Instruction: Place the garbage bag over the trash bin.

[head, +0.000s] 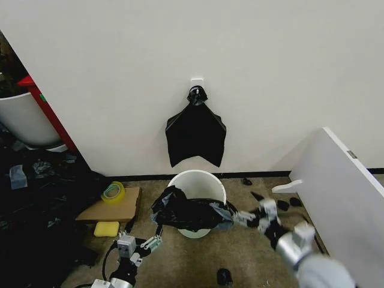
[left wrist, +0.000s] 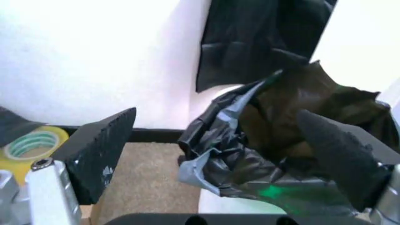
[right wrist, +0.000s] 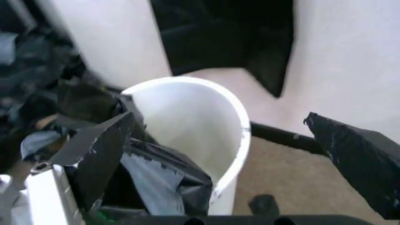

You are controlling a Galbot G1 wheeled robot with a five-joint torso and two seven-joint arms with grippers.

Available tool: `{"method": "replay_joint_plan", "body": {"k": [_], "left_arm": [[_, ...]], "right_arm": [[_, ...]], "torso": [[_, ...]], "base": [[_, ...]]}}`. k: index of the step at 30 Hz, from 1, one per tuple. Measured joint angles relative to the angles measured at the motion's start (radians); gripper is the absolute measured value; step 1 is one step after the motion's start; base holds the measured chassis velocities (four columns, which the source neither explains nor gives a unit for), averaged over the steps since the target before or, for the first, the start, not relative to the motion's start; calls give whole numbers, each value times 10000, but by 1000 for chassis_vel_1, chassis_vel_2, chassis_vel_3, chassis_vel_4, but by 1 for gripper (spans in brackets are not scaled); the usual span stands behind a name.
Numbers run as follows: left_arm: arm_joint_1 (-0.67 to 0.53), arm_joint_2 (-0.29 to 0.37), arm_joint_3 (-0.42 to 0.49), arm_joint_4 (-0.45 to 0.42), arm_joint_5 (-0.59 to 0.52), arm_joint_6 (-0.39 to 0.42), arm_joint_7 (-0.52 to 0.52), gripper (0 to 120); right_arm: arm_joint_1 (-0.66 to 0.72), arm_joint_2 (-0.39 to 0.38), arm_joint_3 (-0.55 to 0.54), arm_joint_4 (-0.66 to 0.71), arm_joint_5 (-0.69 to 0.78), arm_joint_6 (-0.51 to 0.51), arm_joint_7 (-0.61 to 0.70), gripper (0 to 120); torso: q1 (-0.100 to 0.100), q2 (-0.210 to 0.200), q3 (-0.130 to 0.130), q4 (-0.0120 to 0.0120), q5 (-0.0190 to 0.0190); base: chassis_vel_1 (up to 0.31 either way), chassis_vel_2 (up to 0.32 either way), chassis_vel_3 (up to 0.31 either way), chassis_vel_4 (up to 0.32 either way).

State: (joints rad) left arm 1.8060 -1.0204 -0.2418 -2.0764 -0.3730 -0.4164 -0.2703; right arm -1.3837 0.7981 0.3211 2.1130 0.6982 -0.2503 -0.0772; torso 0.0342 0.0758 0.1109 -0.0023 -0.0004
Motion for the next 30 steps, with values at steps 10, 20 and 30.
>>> {"method": "replay_joint_plan", "body": {"k": [10, 20, 30], "left_arm": [[503, -630, -433, -52, 98, -100, 250, 100], [738, -970, -178, -253, -70, 189, 267, 100], [833, -1026, 124, -496, -595, 519, 154, 100]], "right_arm": [[5027, -81, -3238, -3458, 880, -1224, -1825, 100], [8064, 717, -5615, -6348, -8, -1366, -3577, 100], [9249, 1551, -6499, -8245, -252, -1380, -4413, 94]], "torso": [[1, -2, 1, -4, 1], [1, -2, 0, -2, -1], [1, -1, 0, -3, -2]], "base": [[0, 0, 0, 0], [0, 0, 0, 0], [0, 0, 0, 0]]}}
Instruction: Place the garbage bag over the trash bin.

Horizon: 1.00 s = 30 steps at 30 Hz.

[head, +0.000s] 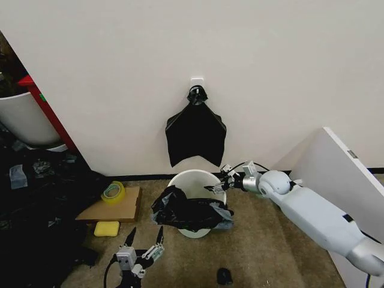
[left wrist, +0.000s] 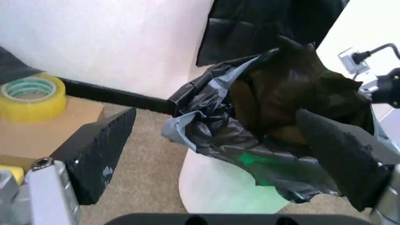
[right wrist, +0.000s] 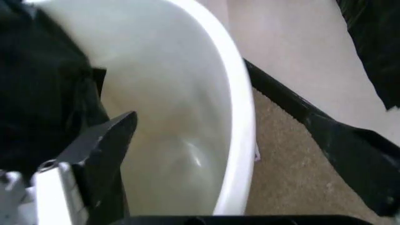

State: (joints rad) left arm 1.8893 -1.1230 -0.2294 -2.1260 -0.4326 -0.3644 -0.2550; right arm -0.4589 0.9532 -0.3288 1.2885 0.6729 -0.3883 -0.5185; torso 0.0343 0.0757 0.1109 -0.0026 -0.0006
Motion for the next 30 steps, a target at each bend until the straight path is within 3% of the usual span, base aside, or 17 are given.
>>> {"method": "replay_joint_plan", "body": {"k": [3, 6, 8, 12, 17, 26, 30], "left_arm": [[19, 56, 0, -18, -177, 57, -20, 100], [3, 79, 1, -16, -198, 63, -30, 100], [-19, 104, 13, -14, -238, 74, -46, 100], [-23, 146, 25, -18, -329, 88, -69, 100], [-54, 298, 17, 50, -381, 75, -76, 100], [-151, 273, 47, 206, -354, 26, -104, 100], [-234, 263, 75, 260, -360, -9, -165, 100]], "right_arm": [[153, 226, -47, -159, 232, -186, -19, 80], [207, 253, -122, -204, 221, -190, -47, 75], [266, 292, -221, -287, 169, -190, -64, 64], [365, 310, -349, -354, 89, -173, -72, 53], [656, 483, -577, -741, -196, -20, -108, 30], [699, 614, -603, -1003, -380, 48, -127, 3], [649, 619, -643, -1002, -372, 49, -141, 1]], "torso": [[-1, 0, 0, 3, 0], [-1, 0, -1, 2, -3], [-1, 0, 0, 0, 0], [-1, 0, 0, 0, 1], [-1, 1, -1, 1, 1], [-1, 2, -2, 0, 0], [-2, 3, -3, -1, -2]], "base": [[0, 0, 0, 0], [0, 0, 0, 0], [0, 0, 0, 0], [0, 0, 0, 0], [0, 0, 0, 0], [0, 0, 0, 0], [0, 0, 0, 0]]}}
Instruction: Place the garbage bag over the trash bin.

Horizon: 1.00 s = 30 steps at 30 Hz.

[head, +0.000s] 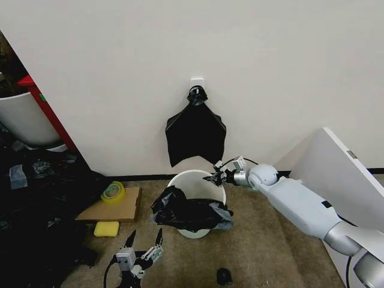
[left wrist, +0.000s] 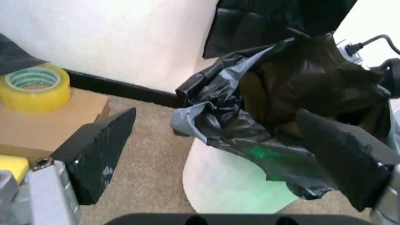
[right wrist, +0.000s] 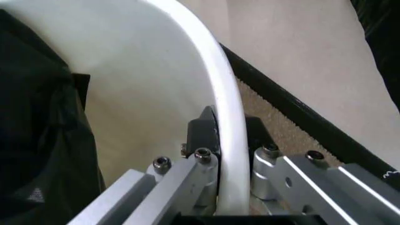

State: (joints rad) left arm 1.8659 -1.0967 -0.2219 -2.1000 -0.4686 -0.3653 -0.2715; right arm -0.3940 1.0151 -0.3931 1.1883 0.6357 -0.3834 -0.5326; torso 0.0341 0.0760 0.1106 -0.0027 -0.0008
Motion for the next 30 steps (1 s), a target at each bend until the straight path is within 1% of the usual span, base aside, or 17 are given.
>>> {"method": "replay_joint_plan", "body": {"k": [7, 11, 13, 14, 16, 18, 19, 20, 22, 23, 25, 26, 28, 29, 30], "left_arm": [[-91, -12, 18, 86, -162, 16, -38, 100], [-139, 16, 15, 77, -273, 57, -59, 100], [-186, 67, 17, 51, -314, 101, -65, 100], [-186, 67, 17, 51, -314, 101, -65, 100], [-233, 79, 38, 63, -337, 131, -69, 100], [-293, 69, 90, 123, -356, 160, -94, 100], [-293, 69, 90, 123, -356, 160, -94, 100], [-316, 64, 110, 140, -360, 172, -98, 100], [-375, 45, 156, 159, -360, 218, -105, 100], [-375, 45, 156, 159, -360, 218, -105, 100], [-411, 29, 175, 157, -353, 260, -116, 100], [-416, 29, 178, 131, -346, 283, -118, 100], [-416, 29, 178, 116, -343, 290, -121, 100], [-415, 38, 176, 83, -339, 303, -134, 100], [-410, 50, 170, 62, -335, 310, -143, 100]], "right_arm": [[-112, 68, 201, -71, 259, -166, 156, 1], [-246, -102, 392, 120, 641, -364, 349, 1], [-496, -347, 816, 419, 1166, -781, 618, 1], [-496, -347, 816, 419, 1166, -781, 618, 1], [-772, -439, 1323, 705, 1751, -1231, 983, 1], [-1086, -530, 1783, 1080, 2304, -1570, 1392, 1], [-1086, -530, 1783, 1080, 2304, -1570, 1392, 1], [-1230, -588, 1936, 1325, 2422, -1737, 1666, 1], [-1634, -715, 2266, 2213, 2790, -2334, 2693, 1], [-1634, -715, 2266, 2213, 2790, -2334, 2693, 1], [-1932, -805, 2536, 2857, 3094, -2660, 3310, 1], [-2099, -814, 2729, 3140, 3262, -2782, 3656, 1], [-2190, -808, 2854, 3257, 3334, -2838, 3840, 1], [-2401, -771, 3149, 3474, 3455, -2928, 4284, 1], [-2588, -734, 3396, 3648, 3552, -2985, 4701, 1]], "torso": [[0, 0, 1, 3, 0], [1, -1, 4, 7, 9], [1, -2, 5, 4, 7], [1, -2, 5, 4, 7], [1, -1, 4, 0, 1], [1, -2, 5, 3, 5], [1, -2, 5, 3, 5], [1, -1, 4, 3, 3], [1, -2, 4, 3, 5], [1, -2, 4, 3, 5], [1, -1, 3, 3, -3], [1, -1, 2, 2, -1], [1, -1, 3, 5, 4], [0, -2, 2, 4, 6], [0, -1, 2, 3, 0]], "base": [[0, 0, 0, 0], [0, 0, 0, 0], [0, 0, 0, 0], [0, 0, 0, 0], [0, 0, 0, 0], [0, 0, 0, 0], [0, 0, 0, 0], [0, 0, 0, 0], [0, 0, 0, 0], [0, 0, 0, 0], [0, 0, 0, 0], [0, 0, 0, 0], [0, 0, 0, 0], [0, 0, 0, 0], [0, 0, 0, 0]]}}
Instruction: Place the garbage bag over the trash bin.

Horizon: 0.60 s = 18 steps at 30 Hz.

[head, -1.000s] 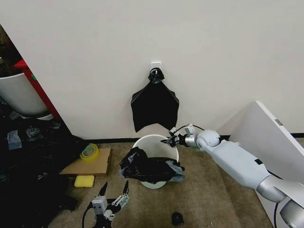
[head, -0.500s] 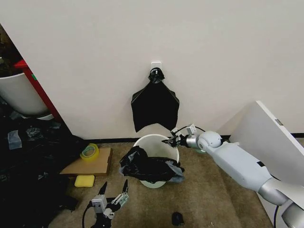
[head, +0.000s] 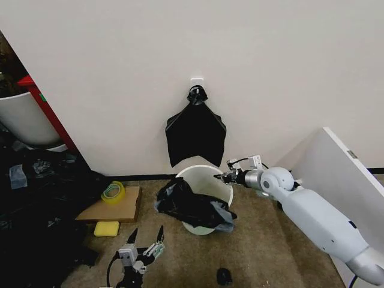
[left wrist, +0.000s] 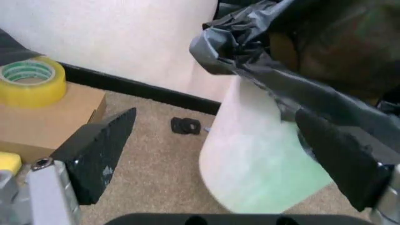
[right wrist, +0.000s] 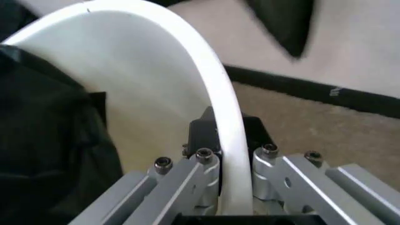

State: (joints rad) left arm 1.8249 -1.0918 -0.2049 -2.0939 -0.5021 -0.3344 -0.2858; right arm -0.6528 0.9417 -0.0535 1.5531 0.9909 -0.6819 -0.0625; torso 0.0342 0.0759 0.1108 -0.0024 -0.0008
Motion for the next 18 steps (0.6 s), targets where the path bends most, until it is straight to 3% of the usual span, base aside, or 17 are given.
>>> {"method": "replay_joint_plan", "body": {"k": [12, 15, 18], "left_arm": [[-53, 54, -12, -103, 1, 92, -60, 100], [-86, 88, -5, -170, -16, 144, -69, 100], [-99, 110, -5, -225, -33, 163, -70, 100]], "right_arm": [[-2024, 237, 1555, 1440, 195, -67, 1687, 1], [-2620, 402, 1853, 1880, 152, 17, 2656, 1], [-3098, 696, 2053, 2549, 635, 174, 4596, 1]], "torso": [[0, 0, 0, -3, 3], [0, 0, 0, -1, 1], [0, 0, 0, -1, 2]], "base": [[0, 0, 0, 0], [0, 0, 0, 0], [0, 0, 0, 0]]}}
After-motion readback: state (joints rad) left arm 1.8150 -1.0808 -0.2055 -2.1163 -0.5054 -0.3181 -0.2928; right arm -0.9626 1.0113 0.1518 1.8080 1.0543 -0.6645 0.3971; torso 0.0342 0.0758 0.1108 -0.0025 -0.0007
